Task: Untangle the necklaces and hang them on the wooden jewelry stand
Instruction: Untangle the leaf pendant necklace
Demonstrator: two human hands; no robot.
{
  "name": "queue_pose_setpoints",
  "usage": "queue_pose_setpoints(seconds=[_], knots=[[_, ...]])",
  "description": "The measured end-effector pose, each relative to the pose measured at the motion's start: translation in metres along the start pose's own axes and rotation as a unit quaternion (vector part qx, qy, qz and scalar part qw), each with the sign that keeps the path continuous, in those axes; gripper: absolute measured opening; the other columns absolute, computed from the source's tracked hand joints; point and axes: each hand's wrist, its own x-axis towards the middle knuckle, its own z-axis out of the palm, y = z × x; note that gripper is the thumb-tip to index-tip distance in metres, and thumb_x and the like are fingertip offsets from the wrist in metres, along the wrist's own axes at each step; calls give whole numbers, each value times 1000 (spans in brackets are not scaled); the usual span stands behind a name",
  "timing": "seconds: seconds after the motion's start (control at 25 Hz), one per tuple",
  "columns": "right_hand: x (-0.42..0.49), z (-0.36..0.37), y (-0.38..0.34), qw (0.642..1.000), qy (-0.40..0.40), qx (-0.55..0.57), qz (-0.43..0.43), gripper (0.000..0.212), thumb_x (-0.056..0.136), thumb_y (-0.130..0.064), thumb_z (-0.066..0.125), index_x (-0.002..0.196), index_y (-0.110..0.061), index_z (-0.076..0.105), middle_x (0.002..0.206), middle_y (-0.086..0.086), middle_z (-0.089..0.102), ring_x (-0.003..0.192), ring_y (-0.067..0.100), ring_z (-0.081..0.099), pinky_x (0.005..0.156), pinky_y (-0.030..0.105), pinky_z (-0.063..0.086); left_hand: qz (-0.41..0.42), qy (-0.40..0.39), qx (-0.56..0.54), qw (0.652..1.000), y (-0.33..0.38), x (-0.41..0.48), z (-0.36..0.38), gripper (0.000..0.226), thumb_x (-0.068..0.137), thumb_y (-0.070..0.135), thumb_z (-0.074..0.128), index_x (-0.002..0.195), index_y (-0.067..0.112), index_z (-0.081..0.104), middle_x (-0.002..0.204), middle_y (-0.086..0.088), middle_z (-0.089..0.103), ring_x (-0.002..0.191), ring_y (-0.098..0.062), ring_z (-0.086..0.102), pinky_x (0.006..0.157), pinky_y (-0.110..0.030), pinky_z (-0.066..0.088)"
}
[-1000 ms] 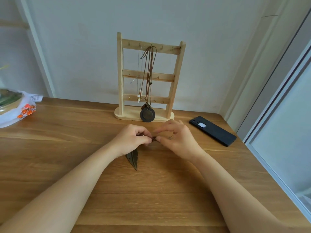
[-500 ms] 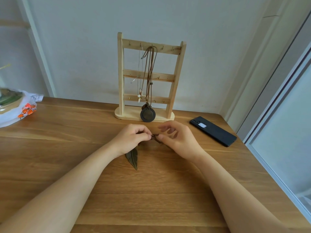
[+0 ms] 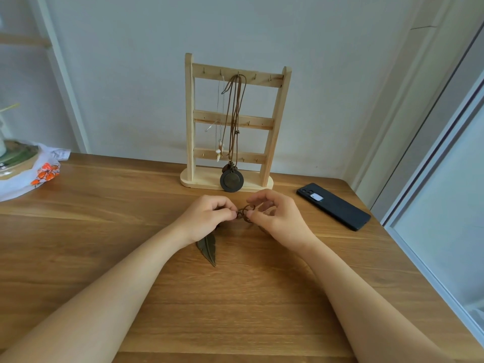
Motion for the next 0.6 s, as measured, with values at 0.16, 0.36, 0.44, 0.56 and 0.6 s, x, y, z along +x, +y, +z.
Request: queue_pose_setpoints(seconds=[0.16,0.36,0.44,0.56,0.6], knots=[[1,4,0,999,29,4,16,6,91,-14,69,90,-19,72,81,-8,69,68,3,63,66,20,50,-4,-8,7,1000,-1,0,0,16,94,16,64,83,22,75,86,9,72,91,-9,63,84,-29,43],[11,-20,-1,927,231,262,136,13,98,-8,55,96,-16,66,88,-1,67,79,11,59,74,27,50,-11,-12,23,1000,-2,0,-1,17,94,16,63,81,17,75,83,6,72,84,-6,62,81,-31,42],[14,-43,6,859,325,350,183,15,99,-8,54,96,-16,66,85,0,63,72,11,56,69,26,49,-13,-6,23,1000,-2,-1,-1,16,94,16,63,82,15,75,80,9,72,78,-4,60,77,-30,41],[16,-62,15,810,387,377,228,15,98,-9,55,95,-18,67,84,0,61,65,9,53,62,23,47,-4,-3,25,1000,0,-1,2,10,93,21,67,88,18,75,82,5,73,86,-12,65,82,-29,47],[16,-62,16,806,389,381,233,15,97,-9,56,94,-18,67,81,0,60,63,9,52,60,23,47,-1,-2,30,1000,1,-1,2,7,92,22,69,89,20,75,84,3,73,88,-13,66,82,-28,48]])
